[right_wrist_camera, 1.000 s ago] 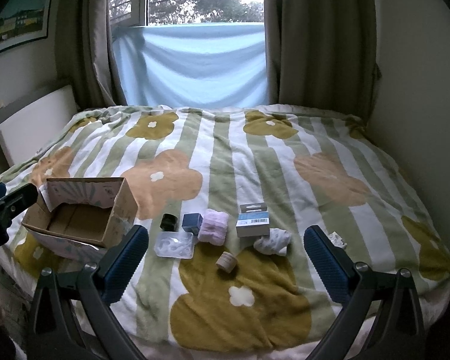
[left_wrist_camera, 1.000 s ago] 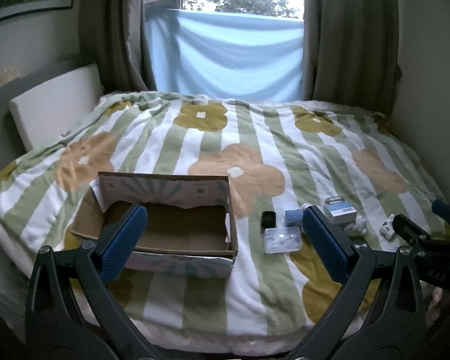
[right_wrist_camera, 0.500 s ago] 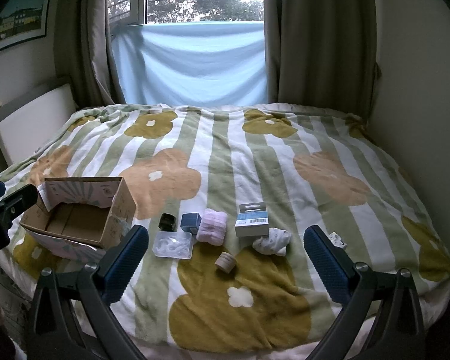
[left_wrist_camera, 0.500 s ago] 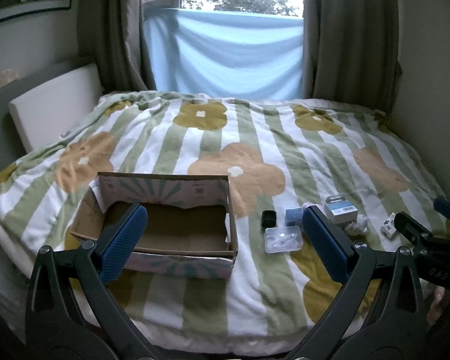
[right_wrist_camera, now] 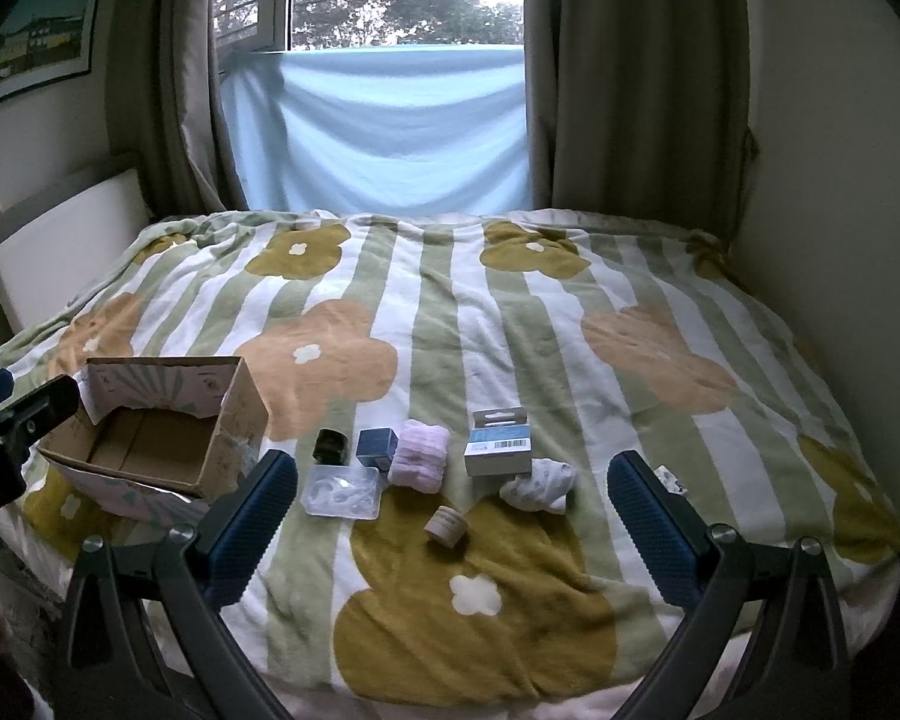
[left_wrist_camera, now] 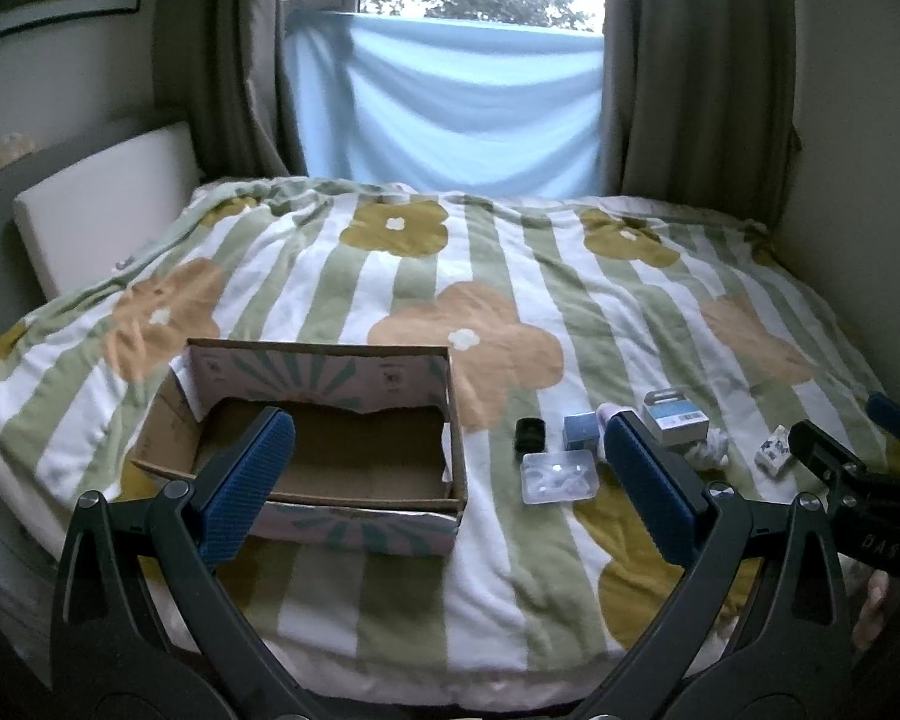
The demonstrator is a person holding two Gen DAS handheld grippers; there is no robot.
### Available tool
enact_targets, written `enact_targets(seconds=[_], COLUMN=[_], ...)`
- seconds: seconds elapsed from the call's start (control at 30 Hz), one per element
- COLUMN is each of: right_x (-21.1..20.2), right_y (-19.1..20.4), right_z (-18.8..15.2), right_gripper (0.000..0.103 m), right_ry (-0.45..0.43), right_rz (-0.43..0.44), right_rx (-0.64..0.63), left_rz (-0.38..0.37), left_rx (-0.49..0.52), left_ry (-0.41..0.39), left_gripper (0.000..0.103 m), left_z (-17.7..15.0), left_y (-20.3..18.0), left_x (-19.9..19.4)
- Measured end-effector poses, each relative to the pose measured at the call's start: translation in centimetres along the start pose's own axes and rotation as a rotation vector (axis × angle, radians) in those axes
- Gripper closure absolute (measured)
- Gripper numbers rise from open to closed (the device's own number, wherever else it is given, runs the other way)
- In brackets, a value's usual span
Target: Organize objects
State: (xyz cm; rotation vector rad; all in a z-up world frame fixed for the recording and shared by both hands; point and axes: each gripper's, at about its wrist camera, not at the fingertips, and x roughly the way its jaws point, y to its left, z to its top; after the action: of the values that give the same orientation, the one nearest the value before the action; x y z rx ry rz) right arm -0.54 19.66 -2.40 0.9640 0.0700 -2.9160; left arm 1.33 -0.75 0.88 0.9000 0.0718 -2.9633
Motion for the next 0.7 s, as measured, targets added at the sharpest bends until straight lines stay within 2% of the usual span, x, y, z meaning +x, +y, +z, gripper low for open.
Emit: enact_targets(seconds=[0.03, 0.07, 0.7], right_x=[-0.01, 0.0, -0.09], right_y=[0.03, -0.03, 0.12], right_z=[0.0, 0.0, 0.03], right_gripper=[0.0, 0.0, 0.0], right_ry=[0.0, 0.0, -0.002], right_rz=[0.0, 0.0, 0.0], right_rx=[0.0, -0.001, 0.0], left_rz=[-0.003, 0.035, 0.029], left_rx=[-0.002, -0.03, -0.043], left_ry=[0.002, 0.001, 0.012], left_gripper=[0.0, 0.0, 0.0], left_z=[-0.04, -0.04, -0.2], left_y=[-0.02, 0.01, 0.47], left_x=[0.01, 0.03, 0.25])
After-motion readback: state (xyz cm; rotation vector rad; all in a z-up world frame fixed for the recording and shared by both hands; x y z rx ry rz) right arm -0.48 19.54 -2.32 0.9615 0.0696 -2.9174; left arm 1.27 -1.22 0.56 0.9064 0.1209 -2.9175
